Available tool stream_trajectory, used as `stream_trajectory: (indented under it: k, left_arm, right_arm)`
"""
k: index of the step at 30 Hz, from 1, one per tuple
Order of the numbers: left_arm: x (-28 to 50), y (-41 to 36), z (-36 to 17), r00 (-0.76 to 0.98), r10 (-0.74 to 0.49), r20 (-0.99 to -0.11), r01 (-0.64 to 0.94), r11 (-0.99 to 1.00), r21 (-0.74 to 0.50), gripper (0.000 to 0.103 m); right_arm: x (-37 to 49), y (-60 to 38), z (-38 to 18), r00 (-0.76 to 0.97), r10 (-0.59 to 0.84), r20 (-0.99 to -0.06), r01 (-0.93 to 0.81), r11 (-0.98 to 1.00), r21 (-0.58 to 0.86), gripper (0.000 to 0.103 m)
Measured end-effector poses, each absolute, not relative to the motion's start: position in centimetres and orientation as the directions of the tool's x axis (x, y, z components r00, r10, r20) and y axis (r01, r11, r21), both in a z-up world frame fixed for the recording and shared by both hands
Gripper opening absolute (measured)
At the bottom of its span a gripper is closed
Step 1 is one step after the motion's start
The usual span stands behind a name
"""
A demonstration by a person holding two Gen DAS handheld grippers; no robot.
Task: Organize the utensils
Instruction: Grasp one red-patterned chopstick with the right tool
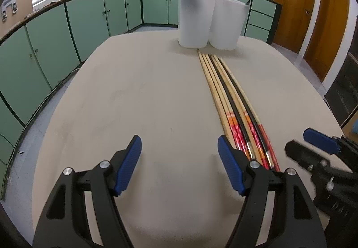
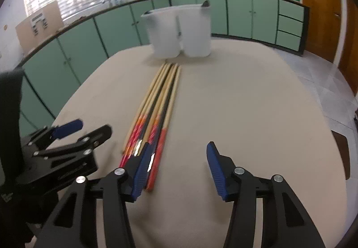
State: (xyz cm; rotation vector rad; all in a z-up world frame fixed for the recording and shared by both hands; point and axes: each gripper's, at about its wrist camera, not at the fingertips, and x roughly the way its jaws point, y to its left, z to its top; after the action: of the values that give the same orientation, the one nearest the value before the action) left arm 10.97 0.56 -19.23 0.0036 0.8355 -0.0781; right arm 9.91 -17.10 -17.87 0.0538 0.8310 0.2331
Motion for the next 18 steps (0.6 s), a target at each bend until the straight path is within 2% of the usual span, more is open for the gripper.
stream_trajectory:
  k: [4, 12, 16, 18]
  left_arm:
    - [10.5, 0.7, -19.6, 0.655, -0.070, -0.753, 0.065, 0.997, -0.036, 0.069]
    - [10.7, 1.0, -19.9, 0.633, -0.068, -0.771, 0.055, 0.998, -0.043, 0.069]
    - [10.5, 1.0, -19.8, 0.633, -0.067, -0.772, 0.053, 0.998, -0.043, 0.069]
    - [10.5, 1.0, -19.8, 0.632, -0.065, -0.772, 0.053, 0.998, -0.040, 0.069]
  right_arm:
    - [9.9, -16.3, -18.8, 0.619, 0.211, -0.756, -0.197, 0.974, 0.111, 0.046]
    - [10.2, -18.3, -18.8, 0.639, 0.155, -0.754, -0.129, 0.987, 0.094, 0.045]
    - [9.6, -19.2, -18.6, 0.638, 0.231, -0.735, -0.148, 0.973, 0.178, 0.045]
    - [9.2, -18.9, -18.8, 0.637, 0.233, -0.734, -0.162, 0.972, 0.167, 0.043]
